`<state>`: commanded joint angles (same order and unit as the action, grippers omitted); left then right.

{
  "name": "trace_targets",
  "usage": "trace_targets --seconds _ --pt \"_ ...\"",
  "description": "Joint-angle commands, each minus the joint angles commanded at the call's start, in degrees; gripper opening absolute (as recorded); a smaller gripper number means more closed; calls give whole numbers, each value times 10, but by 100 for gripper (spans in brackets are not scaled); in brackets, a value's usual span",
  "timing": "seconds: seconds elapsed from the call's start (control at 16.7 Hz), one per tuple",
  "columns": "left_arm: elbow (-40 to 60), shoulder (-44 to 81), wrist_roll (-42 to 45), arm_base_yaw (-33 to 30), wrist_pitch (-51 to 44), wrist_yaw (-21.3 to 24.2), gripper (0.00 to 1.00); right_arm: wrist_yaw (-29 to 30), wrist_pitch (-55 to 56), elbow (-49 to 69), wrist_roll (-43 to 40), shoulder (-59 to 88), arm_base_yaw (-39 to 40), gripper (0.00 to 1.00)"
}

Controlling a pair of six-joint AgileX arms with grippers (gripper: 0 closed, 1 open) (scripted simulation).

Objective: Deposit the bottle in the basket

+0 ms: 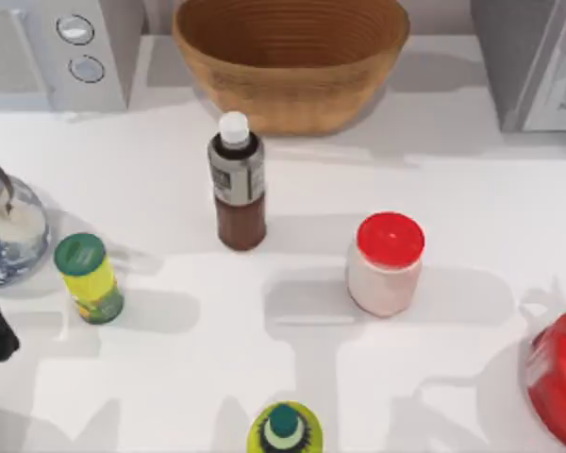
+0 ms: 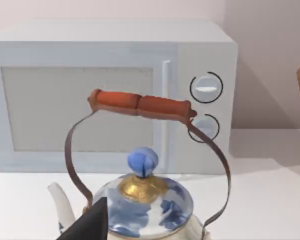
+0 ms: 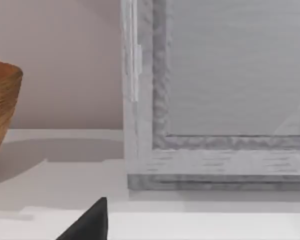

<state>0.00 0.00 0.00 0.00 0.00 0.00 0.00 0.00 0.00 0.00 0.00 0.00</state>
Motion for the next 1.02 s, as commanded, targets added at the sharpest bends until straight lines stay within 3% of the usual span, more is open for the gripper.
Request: trace_targets --seconds 0.24,0.48,1.02 --pt "8 16 0 -2 16 6 100 0 0 0 0 0 0 100" --pt "51 118 2 -16 108 43 100 0 0 0 0 0 0 100" --pt "186 581 14 -85 470 185 100 0 0 0 0 0 0 100"
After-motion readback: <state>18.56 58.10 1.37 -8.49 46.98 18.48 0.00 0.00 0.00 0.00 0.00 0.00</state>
